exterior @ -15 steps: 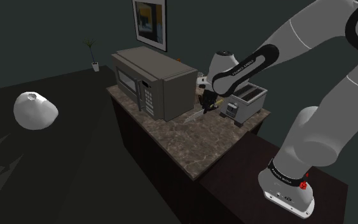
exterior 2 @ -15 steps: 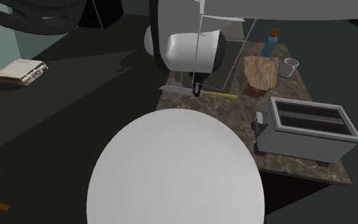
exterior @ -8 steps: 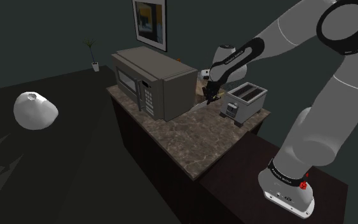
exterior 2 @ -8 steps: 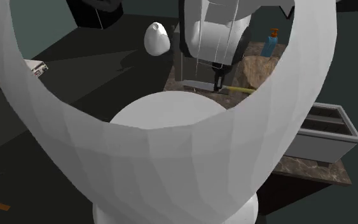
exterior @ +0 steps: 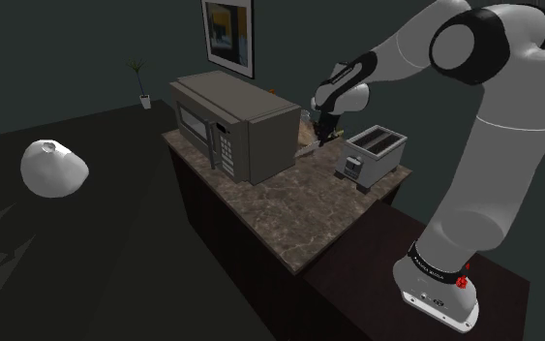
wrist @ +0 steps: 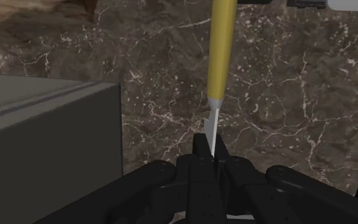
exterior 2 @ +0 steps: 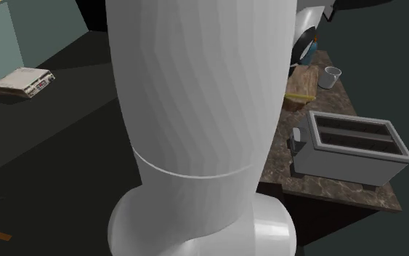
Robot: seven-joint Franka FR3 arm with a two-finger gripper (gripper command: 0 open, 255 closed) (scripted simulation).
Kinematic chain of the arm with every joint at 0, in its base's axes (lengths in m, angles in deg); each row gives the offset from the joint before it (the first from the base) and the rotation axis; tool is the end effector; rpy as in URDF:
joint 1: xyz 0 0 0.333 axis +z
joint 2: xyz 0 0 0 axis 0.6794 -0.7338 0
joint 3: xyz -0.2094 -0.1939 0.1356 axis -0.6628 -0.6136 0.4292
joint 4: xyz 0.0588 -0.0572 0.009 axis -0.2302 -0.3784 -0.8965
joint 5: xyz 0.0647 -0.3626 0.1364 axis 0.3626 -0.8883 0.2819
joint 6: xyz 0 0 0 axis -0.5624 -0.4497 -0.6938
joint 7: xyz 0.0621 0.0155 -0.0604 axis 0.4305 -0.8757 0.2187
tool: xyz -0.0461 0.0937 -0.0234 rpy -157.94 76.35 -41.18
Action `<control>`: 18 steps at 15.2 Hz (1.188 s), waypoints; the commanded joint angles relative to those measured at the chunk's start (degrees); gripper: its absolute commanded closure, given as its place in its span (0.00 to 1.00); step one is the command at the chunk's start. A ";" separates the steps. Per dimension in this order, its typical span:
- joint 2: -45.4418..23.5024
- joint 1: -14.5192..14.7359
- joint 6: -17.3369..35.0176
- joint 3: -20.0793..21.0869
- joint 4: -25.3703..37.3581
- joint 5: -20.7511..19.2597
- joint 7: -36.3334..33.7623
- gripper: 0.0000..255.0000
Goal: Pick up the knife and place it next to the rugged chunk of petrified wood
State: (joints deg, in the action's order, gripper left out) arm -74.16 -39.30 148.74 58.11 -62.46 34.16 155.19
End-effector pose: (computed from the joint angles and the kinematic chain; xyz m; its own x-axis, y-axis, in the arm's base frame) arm 0.5184 -0.2028 0.3194 0.0769 0.9970 0.0066 0.9864 -0.0770 0.1454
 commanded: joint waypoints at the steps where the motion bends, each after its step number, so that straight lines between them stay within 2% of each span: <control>1: -3.08 -1.87 -1.50 -0.17 4.00 2.24 3.33 1.00; 5: -9.65 -6.20 -5.20 0.12 13.15 5.86 8.54 1.00; 18: -16.53 -8.47 2.15 3.27 12.06 11.20 12.57 1.00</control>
State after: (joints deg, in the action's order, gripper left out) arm -90.14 -47.43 150.26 61.11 -50.30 44.87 167.23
